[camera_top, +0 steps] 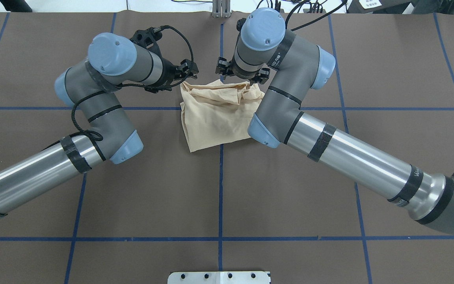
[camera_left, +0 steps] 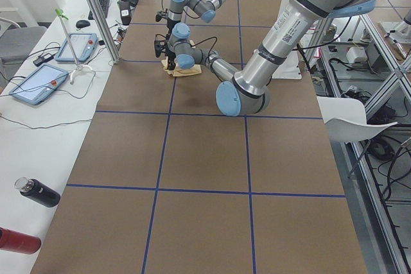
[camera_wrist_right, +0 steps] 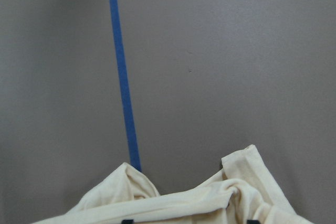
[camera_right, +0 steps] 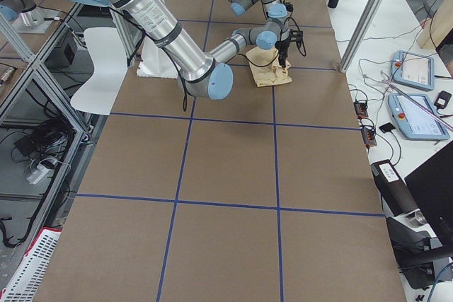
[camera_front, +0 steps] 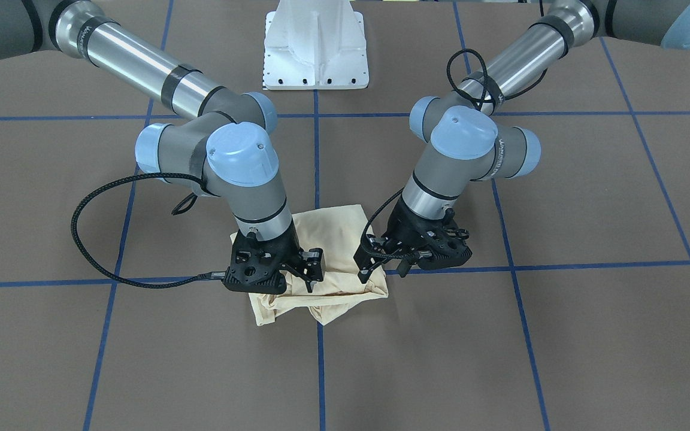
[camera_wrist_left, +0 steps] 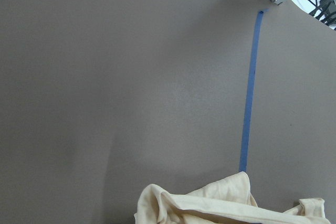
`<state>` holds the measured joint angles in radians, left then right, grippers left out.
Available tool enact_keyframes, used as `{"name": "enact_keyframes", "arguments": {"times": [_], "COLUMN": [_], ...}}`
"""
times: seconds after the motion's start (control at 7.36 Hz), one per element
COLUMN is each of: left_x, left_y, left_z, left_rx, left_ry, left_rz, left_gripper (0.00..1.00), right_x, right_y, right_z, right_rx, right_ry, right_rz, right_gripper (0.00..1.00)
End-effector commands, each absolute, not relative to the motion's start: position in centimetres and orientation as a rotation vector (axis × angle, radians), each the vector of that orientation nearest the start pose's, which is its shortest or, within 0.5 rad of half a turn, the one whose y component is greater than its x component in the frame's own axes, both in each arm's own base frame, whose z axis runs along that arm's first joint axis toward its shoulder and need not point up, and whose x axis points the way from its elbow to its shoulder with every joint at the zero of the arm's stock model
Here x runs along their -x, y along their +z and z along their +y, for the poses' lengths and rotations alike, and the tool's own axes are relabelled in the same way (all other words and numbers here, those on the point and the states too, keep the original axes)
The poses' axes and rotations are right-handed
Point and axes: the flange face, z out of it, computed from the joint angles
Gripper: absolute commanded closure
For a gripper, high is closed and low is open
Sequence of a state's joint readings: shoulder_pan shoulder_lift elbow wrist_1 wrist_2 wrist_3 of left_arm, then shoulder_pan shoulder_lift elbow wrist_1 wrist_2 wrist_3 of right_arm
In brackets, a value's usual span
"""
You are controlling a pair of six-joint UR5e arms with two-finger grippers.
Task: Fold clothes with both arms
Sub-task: 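Lay the near end onto the shirt's far end, folding it in half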
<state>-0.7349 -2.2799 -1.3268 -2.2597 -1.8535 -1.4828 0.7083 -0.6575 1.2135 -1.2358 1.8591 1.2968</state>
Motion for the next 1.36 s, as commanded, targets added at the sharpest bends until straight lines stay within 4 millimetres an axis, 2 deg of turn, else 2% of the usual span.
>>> {"name": "enact_keyframes", "arguments": {"times": [0.0, 0.27, 0.41, 0.81, 1.09, 1.22], "left_x": [-44.5, -43.1, -42.8, -42.6, -42.7, -42.7], "left_y": [28.4, 30.0, 30.2, 30.3, 30.1, 30.1], "left_z": [-57.3, -57.3, -57.0, -57.0, -56.9, -56.9], "left_rx": [-0.262, -0.272, -0.273, -0.271, -0.272, -0.271], "left_ry": [-0.358, -0.356, -0.356, -0.361, -0.359, -0.358], "left_rz": [1.148, 1.13, 1.131, 1.126, 1.128, 1.129], "left_gripper": [0.0, 0.0, 0.01, 0.01, 0.01, 0.0], "right_x": [55.1, 59.5, 60.8, 61.4, 63.5, 64.1], "right_y": [18.7, 19.7, 20.3, 22.1, 20.3, 21.0], "right_z": [-58.2, -54.3, -53.5, -55.3, -57.6, -58.6], "right_rx": [-0.16, -0.169, -0.199, -0.256, -0.281, -0.313], "right_ry": [0.23, 0.132, 0.082, 0.036, 0.057, 0.065], "right_rz": [-0.917, -0.872, -0.834, -0.761, -0.723, -0.743], "right_gripper": [0.0, 0.0, 0.0, 0.0, 0.0, 0.01]}}
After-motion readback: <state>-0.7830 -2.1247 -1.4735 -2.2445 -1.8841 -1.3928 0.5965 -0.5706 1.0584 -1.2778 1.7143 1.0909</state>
